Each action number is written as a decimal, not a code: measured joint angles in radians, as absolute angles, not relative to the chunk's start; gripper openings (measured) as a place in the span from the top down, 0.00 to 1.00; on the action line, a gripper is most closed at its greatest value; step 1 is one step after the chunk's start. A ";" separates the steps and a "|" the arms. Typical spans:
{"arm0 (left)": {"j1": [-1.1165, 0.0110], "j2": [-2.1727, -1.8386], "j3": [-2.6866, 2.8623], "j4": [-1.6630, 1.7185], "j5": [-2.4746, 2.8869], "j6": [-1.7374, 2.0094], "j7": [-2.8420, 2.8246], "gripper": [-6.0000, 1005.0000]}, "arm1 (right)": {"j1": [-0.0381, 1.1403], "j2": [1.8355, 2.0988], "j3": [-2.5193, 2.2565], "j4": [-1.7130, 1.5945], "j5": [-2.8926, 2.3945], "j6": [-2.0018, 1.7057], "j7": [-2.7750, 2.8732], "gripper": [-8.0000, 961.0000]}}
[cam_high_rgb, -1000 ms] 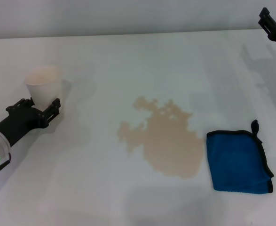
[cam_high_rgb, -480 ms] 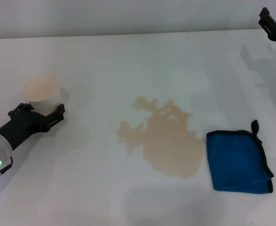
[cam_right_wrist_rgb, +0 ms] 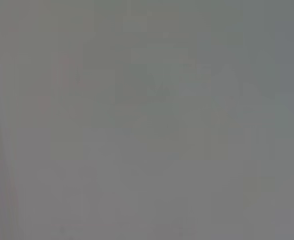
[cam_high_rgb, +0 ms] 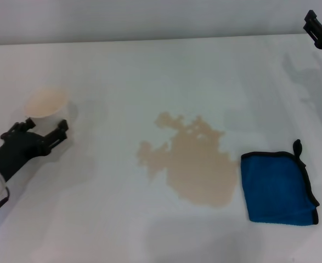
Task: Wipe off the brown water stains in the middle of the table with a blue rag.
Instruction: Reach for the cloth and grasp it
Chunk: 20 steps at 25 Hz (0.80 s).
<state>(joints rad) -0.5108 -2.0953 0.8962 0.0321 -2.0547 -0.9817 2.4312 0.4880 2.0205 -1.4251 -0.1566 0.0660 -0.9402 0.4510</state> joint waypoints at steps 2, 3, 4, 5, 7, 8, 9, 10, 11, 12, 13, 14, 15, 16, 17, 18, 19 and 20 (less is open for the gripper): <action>-0.490 -2.095 0.896 0.032 -2.078 -1.011 2.431 0.13 | 0.488 2.021 -1.425 -0.156 0.066 -0.941 0.451 0.13; -0.478 -2.094 0.896 0.032 -2.087 -1.024 2.431 0.13 | 0.488 2.022 -1.425 -0.157 0.066 -0.942 0.451 0.13; -0.469 -2.094 0.896 0.032 -2.091 -1.032 2.431 0.13 | 0.488 2.022 -1.425 -0.157 0.066 -0.942 0.452 0.13; -0.460 -2.093 0.896 0.031 -2.095 -1.041 2.431 0.13 | 0.488 2.022 -1.425 -0.156 0.066 -0.942 0.452 0.13; -0.443 -2.093 0.896 0.026 -2.097 -1.062 2.431 0.13 | 0.488 2.023 -1.424 -0.157 0.068 -0.942 0.452 0.13; -0.438 -2.093 0.896 0.024 -2.097 -1.068 2.431 0.13 | 0.488 2.023 -1.424 -0.159 0.069 -0.942 0.452 0.13; -0.435 -2.092 0.896 0.019 -2.097 -1.076 2.431 0.13 | 0.488 2.023 -1.424 -0.162 0.070 -0.942 0.452 0.13; -0.433 -2.092 0.897 0.011 -2.098 -1.086 2.431 0.13 | 0.488 2.023 -1.424 -0.165 0.070 -0.942 0.452 0.13; -0.432 -2.092 0.898 0.002 -2.098 -1.099 2.431 0.13 | 0.488 2.023 -1.424 -0.168 0.071 -0.942 0.452 0.13; -0.429 -2.090 0.897 -0.021 -2.098 -1.139 2.431 0.13 | 0.489 2.023 -1.424 -0.170 0.071 -0.942 0.453 0.13; -0.429 -2.090 0.897 -0.021 -2.098 -1.139 2.431 0.13 | 0.490 2.023 -1.424 -0.171 0.072 -0.942 0.453 0.13; -0.420 -2.090 0.896 -0.031 -2.098 -1.175 2.431 0.13 | 0.492 2.023 -1.424 -0.171 0.072 -0.942 0.453 0.13; -0.408 -2.090 0.895 -0.038 -2.098 -1.217 2.431 0.13 | 0.493 2.023 -1.423 -0.171 0.072 -0.942 0.453 0.13; -0.391 -2.091 0.893 -0.043 -2.100 -1.262 2.431 0.13 | 0.494 2.023 -1.422 -0.172 0.072 -0.942 0.453 0.13; -0.377 -2.093 0.892 -0.047 -2.104 -1.308 2.431 0.13 | 0.494 2.023 -1.421 -0.172 0.072 -0.942 0.455 0.13; -0.360 -2.094 0.892 -0.052 -2.111 -1.361 2.431 0.13 | 0.494 2.022 -1.420 -0.172 0.072 -0.942 0.458 0.13; -0.343 -2.095 0.891 -0.059 -2.121 -1.411 2.431 0.13 | 0.494 2.022 -1.419 -0.174 0.072 -0.941 0.462 0.13; -0.330 -2.096 0.891 -0.069 -2.132 -1.459 2.431 0.13 | 0.495 2.022 -1.419 -0.177 0.072 -0.939 0.465 0.13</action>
